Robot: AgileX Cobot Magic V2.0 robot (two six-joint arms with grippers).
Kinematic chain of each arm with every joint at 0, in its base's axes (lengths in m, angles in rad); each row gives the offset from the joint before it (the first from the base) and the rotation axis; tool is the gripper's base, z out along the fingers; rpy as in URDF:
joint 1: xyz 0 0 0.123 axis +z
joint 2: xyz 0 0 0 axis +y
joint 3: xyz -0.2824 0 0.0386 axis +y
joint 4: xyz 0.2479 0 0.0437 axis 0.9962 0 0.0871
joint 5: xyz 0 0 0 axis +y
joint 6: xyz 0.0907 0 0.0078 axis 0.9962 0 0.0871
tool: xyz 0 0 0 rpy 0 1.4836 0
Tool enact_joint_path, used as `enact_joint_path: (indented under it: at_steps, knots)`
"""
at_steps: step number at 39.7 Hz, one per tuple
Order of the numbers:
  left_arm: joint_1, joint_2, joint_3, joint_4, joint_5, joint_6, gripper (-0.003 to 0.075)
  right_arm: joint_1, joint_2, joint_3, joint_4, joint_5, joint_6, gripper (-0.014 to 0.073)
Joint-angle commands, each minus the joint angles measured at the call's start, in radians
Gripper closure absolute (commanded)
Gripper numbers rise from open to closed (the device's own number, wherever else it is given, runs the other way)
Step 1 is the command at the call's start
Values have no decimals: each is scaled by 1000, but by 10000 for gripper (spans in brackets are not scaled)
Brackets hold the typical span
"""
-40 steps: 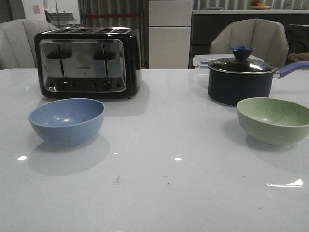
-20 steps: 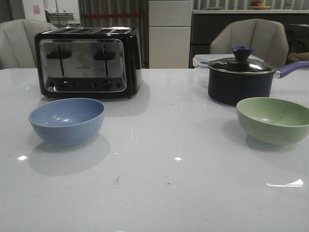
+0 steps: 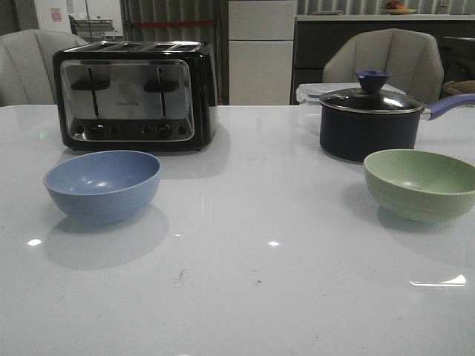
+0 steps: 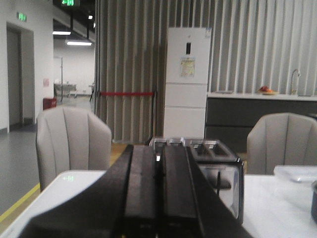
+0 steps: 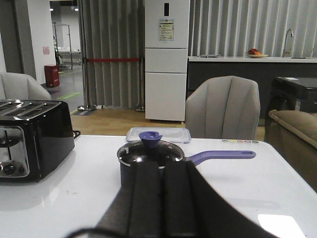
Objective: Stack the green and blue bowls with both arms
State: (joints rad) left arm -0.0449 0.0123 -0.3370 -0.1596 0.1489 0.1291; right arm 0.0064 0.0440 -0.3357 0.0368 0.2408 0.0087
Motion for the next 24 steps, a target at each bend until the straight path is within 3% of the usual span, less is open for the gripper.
enact_joint_path:
  at_steps: [1,13,24]
  knots:
    - [-2,78,-145,-13,30,-7,627,-3,88,-133,-9,24,-1,539]
    - [-2,355,-432,-11,404,-5,627,-3,351,-365,-9,336,-1,539]
    - [-2,504,-412,-11,481,-5,627,-3,560,-364,-9,407,-1,539]
